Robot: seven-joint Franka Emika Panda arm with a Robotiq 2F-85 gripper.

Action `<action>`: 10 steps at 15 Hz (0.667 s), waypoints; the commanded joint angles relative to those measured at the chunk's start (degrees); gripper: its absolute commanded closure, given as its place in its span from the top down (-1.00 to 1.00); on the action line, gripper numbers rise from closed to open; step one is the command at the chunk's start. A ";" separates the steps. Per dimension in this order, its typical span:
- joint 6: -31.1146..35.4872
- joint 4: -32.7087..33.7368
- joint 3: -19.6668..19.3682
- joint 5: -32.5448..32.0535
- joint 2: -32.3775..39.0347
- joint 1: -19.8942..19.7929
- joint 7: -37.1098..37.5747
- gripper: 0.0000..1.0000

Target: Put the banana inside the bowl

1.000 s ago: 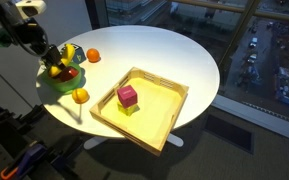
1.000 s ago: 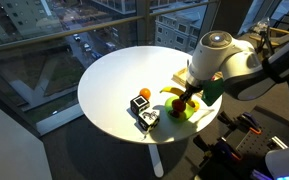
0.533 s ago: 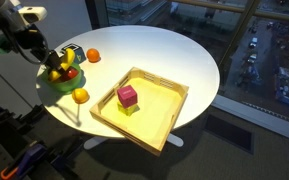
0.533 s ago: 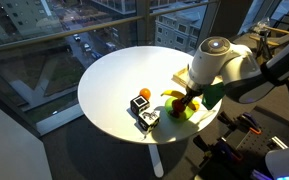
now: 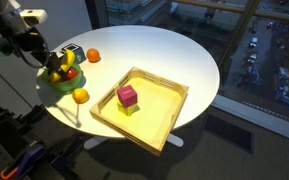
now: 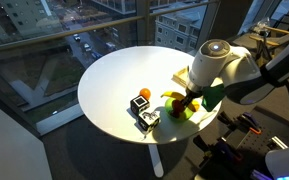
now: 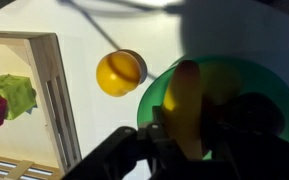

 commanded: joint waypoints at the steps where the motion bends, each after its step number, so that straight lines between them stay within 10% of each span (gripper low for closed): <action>1: 1.30 -0.42 -0.67 -2.47 -0.19 0.04 2.23 -0.73; 4: 1.32 -0.40 -0.65 -2.39 -0.05 0.01 2.13 -0.71; 5: 1.35 -0.41 -0.65 -2.37 -0.06 0.00 2.15 0.16; 10: 1.44 -0.47 -0.63 -2.28 -0.02 -0.01 2.02 0.81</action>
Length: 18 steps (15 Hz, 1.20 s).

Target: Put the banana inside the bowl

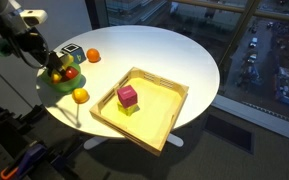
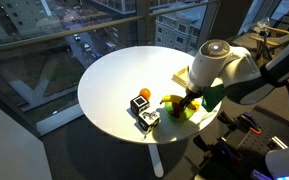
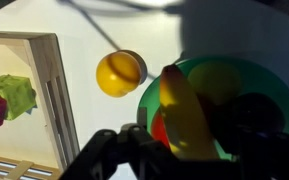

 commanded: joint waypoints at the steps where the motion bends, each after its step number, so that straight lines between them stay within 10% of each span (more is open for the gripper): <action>1: 1.41 -0.48 -0.61 -2.09 -0.12 -0.01 1.88 0.95; 12: 1.18 -1.01 0.31 1.65 -0.29 -0.41 -1.60 1.00; 18: 3.08 -2.71 4.10 18.11 0.44 -1.87 -16.48 1.00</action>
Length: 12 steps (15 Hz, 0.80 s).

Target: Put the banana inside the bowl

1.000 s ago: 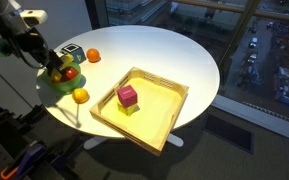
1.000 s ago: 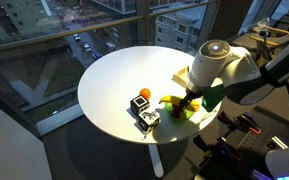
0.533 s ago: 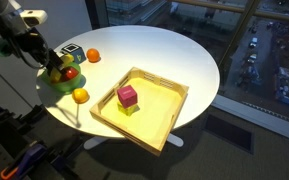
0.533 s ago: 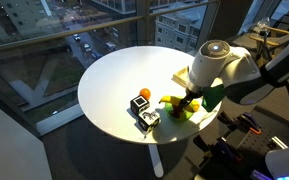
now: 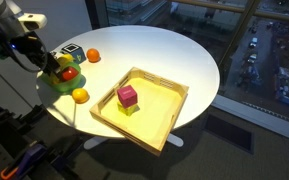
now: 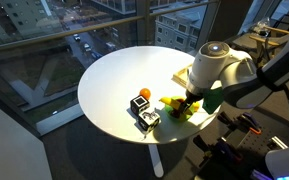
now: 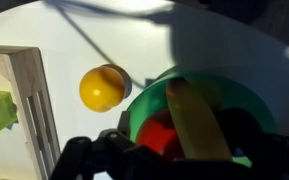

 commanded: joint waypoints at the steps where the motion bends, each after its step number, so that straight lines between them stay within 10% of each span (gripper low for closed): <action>1: 1.58 -1.43 3.49 11.81 0.01 -2.17 -11.55 1.00; 8: -9.50 2.03 7.31 42.12 -2.16 -2.65 -36.96 1.00; 12: -24.28 7.29 4.42 42.44 -5.79 -2.50 -37.35 1.00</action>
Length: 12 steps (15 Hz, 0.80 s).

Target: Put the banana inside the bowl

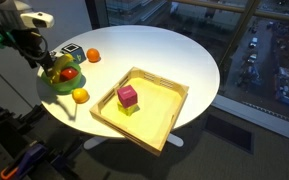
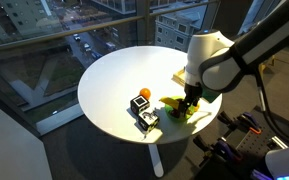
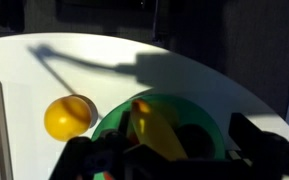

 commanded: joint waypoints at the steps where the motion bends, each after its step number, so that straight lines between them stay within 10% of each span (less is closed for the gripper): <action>1: -12.16 4.60 -1.51 0.98 -4.35 -1.09 -2.19 1.00; 12: -24.78 13.01 -2.76 -3.54 -9.99 -0.99 2.51 1.00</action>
